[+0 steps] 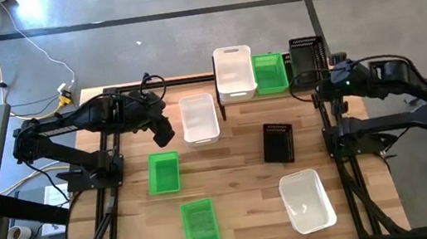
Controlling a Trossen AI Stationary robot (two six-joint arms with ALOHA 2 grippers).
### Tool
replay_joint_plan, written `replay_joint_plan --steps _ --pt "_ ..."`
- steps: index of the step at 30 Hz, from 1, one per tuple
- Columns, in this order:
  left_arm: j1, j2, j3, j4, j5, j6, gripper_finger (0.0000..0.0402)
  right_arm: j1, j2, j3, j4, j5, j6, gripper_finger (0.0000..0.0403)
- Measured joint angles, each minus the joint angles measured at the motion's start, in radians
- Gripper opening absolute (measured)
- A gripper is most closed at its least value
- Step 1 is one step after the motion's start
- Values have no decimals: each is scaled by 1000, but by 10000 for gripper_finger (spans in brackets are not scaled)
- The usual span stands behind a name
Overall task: Stack baskets on shelf by color
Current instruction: Stack the left black bin on top of the black bin
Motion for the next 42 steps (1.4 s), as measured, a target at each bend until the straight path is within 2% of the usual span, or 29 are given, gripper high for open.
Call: replay_joint_plan --steps 3,7,12,20,23,31,42 --pt "0 0 0 0 0 16 122 -52 1 0 15 -58 -31 0" --pt "0 0 0 1 -1 29 122 -120 31 1 16 -72 -100 0" --pt "0 0 0 1 -2 29 122 -201 68 1 47 -162 -137 0" --pt "0 0 0 1 0 27 122 -284 89 1 27 -176 -141 0" --pt "0 0 0 1 0 42 122 -307 98 1 14 -217 -185 0" --pt "0 0 0 1 -1 52 122 -375 170 1 15 -224 -268 0" --pt "0 -1 0 1 -2 48 122 -431 196 1 15 -266 -292 0"
